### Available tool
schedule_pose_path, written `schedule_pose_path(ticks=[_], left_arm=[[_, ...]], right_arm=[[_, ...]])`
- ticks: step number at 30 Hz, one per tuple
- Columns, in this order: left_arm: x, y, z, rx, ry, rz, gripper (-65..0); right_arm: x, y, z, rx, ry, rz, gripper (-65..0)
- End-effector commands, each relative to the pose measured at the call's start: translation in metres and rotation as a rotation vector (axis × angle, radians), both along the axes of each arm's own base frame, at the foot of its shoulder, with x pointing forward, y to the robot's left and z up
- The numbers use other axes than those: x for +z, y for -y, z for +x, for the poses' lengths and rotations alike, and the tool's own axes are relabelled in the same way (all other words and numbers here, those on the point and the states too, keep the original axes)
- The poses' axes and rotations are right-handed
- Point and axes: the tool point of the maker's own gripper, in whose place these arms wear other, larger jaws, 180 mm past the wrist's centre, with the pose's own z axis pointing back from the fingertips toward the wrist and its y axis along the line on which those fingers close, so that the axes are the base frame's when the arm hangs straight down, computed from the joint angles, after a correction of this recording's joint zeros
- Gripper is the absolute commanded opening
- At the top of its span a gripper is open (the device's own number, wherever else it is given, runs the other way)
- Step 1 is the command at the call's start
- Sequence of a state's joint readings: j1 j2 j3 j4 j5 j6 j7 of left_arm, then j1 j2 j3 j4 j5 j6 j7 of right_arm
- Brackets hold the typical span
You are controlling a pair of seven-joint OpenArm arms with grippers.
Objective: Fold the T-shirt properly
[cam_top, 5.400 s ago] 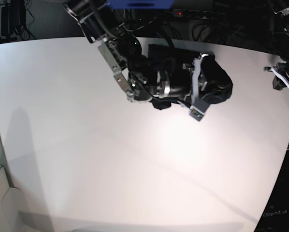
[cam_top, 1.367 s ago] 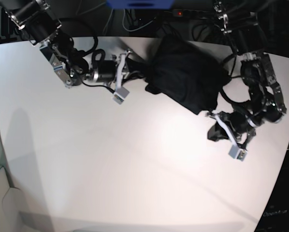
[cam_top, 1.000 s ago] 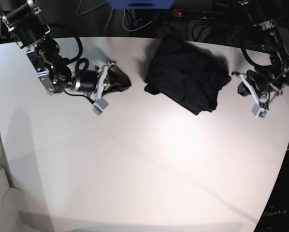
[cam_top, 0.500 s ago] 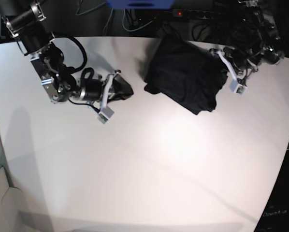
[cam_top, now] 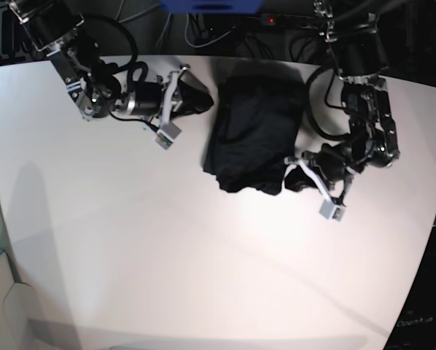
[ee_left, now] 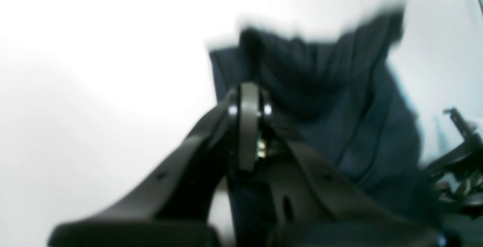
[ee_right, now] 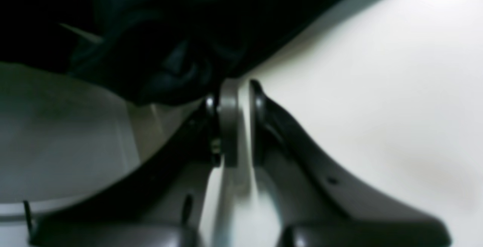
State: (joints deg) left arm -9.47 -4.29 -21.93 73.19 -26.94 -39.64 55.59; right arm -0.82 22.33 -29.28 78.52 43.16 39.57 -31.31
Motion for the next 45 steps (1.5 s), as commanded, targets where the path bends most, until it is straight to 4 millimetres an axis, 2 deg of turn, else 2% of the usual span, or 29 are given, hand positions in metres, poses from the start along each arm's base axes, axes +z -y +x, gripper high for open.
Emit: schedule_pose_path(ticks=[1, 5, 6, 8, 11, 13, 16, 19, 21, 25, 28, 30, 33, 36, 38, 41, 45], left_arm=[[0.018, -0.003, 0.013, 0.006, 0.058, -0.01, -65.0], [0.02, -0.014, 0.012, -0.003, 0.044, 0.037, -65.0], [0.022, -0.025, 0.01, 0.007, 0.043, 0.063, -65.0], [0.026, -0.047, 0.005, 0.027, 0.036, 0.107, -65.0], [0.027, -0.087, -0.016, 0.068, 0.015, 0.202, -65.0], [0.025, -0.111, -0.037, 0.095, -0.006, 0.261, -65.0], [0.029, -0.144, -0.07, 0.107, -0.027, 0.377, -65.0], [0.026, -0.155, -0.11, 0.062, -0.065, 0.472, -65.0], [0.024, -0.155, -0.136, 0.029, -0.087, 0.509, -65.0], [0.022, -0.152, -0.172, 0.021, -0.089, 0.508, -65.0], [0.013, -0.147, -0.194, 0.01, -0.132, 0.497, -65.0], [0.004, -0.145, -0.211, 0.015, -0.175, 0.482, -65.0], [-0.005, -0.137, -0.23, 0.01, -0.221, 0.459, -65.0], [-0.028, -0.131, -0.252, 0.01, -0.307, 0.45, -65.0], [-0.055, -0.124, -0.263, -0.029, -0.366, 0.474, -65.0], [-0.104, -0.098, -0.29, -0.07, -0.436, 0.448, -65.0], [-0.155, -0.061, -0.314, -0.094, -0.488, 0.393, -65.0]], right_arm=[[0.007, 0.002, 0.005, -0.006, 0.017, 0.018, -60.6], [-0.001, 0.017, 0.007, -0.015, 0.007, -0.017, -60.6], [0.0, 0.02, 0.011, -0.02, 0.015, -0.021, -60.6], [0.003, 0.038, 0.022, -0.057, 0.034, -0.044, -60.6], [0.009, 0.068, 0.04, -0.126, 0.065, -0.081, -60.6], [0.011, 0.081, 0.046, -0.147, 0.076, -0.097, -60.7], [0.006, 0.107, 0.04, -0.188, 0.061, -0.136, -60.7], [0.001, 0.129, 0.024, -0.234, 0.037, -0.161, -60.7], [0.002, 0.141, 0.01, -0.253, 0.028, -0.175, -60.7], [0.016, 0.161, -0.019, -0.285, 0.061, -0.211, -60.7], [0.026, 0.177, -0.05, -0.282, 0.095, -0.304, -60.7], [0.026, 0.182, -0.075, -0.307, 0.093, -0.366, -60.7], [0.021, 0.204, -0.106, -0.368, 0.076, -0.502, -60.8], [0.004, 0.215, -0.139, -0.423, 0.037, -0.606, -63.2], [-0.019, 0.217, -0.161, -0.448, -0.01, -0.644, -65.0], [-0.058, 0.219, -0.183, -0.531, -0.075, -0.635, -65.0], [-0.101, 0.227, -0.202, -0.633, -0.169, -0.604, -65.0]])
